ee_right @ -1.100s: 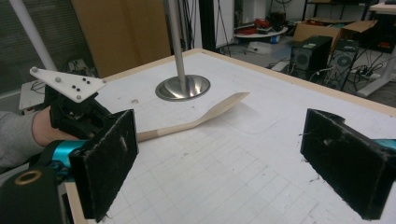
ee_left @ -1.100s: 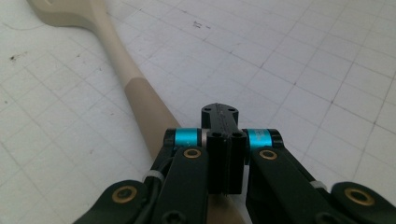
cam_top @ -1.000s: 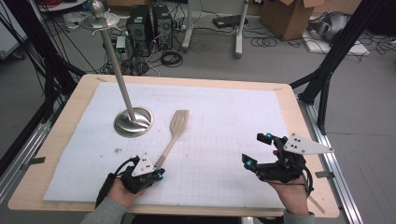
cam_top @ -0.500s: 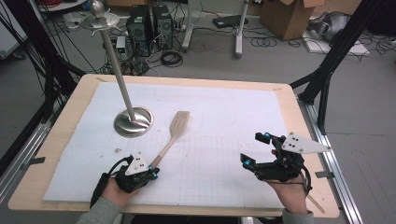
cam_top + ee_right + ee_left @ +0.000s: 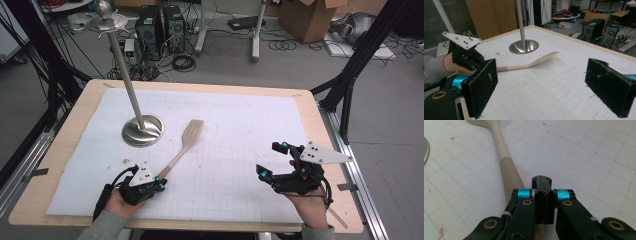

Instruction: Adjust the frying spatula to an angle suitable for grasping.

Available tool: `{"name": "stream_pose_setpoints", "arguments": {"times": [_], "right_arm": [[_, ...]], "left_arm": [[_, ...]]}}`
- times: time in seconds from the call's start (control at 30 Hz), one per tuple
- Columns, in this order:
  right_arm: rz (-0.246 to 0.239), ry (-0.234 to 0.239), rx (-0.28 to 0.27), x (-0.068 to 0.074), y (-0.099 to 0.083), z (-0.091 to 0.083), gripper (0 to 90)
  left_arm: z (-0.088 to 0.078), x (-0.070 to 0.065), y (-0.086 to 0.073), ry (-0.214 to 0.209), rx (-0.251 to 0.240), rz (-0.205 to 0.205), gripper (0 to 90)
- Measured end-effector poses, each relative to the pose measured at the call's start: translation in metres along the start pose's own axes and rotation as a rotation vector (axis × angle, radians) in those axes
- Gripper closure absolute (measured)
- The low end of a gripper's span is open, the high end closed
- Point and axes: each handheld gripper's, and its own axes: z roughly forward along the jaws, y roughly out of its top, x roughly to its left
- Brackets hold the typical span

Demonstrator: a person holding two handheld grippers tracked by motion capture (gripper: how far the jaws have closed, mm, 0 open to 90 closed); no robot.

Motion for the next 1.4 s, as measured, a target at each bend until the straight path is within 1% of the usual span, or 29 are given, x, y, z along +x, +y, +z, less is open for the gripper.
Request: {"name": "stream_pose_setpoints", "arguments": {"times": [0.1, 0.13, 0.3, 0.43, 0.53, 0.63, 0.83, 0.97, 1.0, 1.03, 1.1, 1.13, 1.17, 1.2, 1.23, 1.3, 1.37, 1.4], "right_arm": [[-0.003, 0.001, 0.000, 0.000, 0.000, 0.001, 10.1], [-0.007, 0.002, -0.001, 0.000, 0.000, 0.001, 10.0], [-0.002, 0.002, 0.007, 0.001, 0.000, 0.002, 10.0], [-0.001, 0.002, 0.008, 0.000, 0.000, 0.002, 10.0], [0.000, 0.004, 0.007, 0.000, -0.001, 0.002, 10.0], [-0.001, 0.003, 0.007, 0.000, -0.001, 0.002, 10.0], [0.000, 0.005, 0.012, 0.000, -0.001, 0.002, 10.0], [0.001, 0.006, 0.011, 0.001, -0.001, 0.002, 10.1], [0.002, 0.006, 0.010, 0.001, -0.001, 0.002, 10.1], [0.004, 0.007, 0.008, 0.000, -0.001, 0.002, 10.0], [0.003, 0.007, 0.008, 0.000, -0.001, 0.002, 10.1], [-0.001, 0.009, 0.008, 0.000, -0.001, 0.003, 10.1], [-0.003, 0.008, 0.008, 0.001, 0.000, 0.003, 10.0], [-0.002, 0.008, 0.007, 0.001, 0.000, 0.003, 10.0], [0.001, 0.011, 0.008, 0.001, 0.000, 0.003, 10.0], [0.006, 0.015, 0.006, 0.001, 0.000, 0.002, 10.1], [-0.001, 0.012, 0.003, 0.000, 0.000, 0.002, 10.0], [-0.003, 0.012, 0.002, 0.000, 0.000, 0.002, 10.0]], "left_arm": [[-0.001, 0.001, -0.001, -0.001, -0.001, -0.011, 90.0], [-0.001, 0.003, -0.001, 0.001, 0.004, -0.004, 90.0], [-0.002, 0.005, -0.002, -0.003, 0.006, 0.001, 89.9], [-0.003, 0.007, -0.002, -0.002, 0.010, -0.002, 90.0], [-0.005, 0.008, -0.003, 0.010, 0.015, 0.006, 90.0], [-0.006, 0.012, -0.005, 0.007, 0.009, -0.005, 90.0], [-0.010, 0.017, -0.007, 0.003, 0.013, -0.007, 90.0], [-0.010, 0.017, -0.008, -0.001, 0.008, -0.008, 90.0], [-0.010, 0.018, -0.008, -0.005, 0.008, -0.014, 90.0], [-0.009, 0.018, -0.008, -0.005, 0.001, -0.021, 90.0], [-0.009, 0.018, -0.008, -0.008, -0.004, -0.023, 90.0], [-0.010, 0.019, -0.007, -0.014, -0.024, -0.040, 90.0], [-0.010, 0.019, -0.007, -0.014, -0.024, -0.040, 90.0], [-0.011, 0.019, -0.005, -0.022, -0.041, -0.045, 90.0], [-0.011, 0.019, -0.005, -0.022, -0.041, -0.045, 90.0], [-0.011, 0.017, 0.000, -0.028, -0.060, -0.050, 90.0], [-0.011, 0.017, 0.002, -0.023, -0.063, -0.050, 90.0], [-0.010, 0.018, 0.004, -0.025, -0.068, -0.062, 90.0]]}}
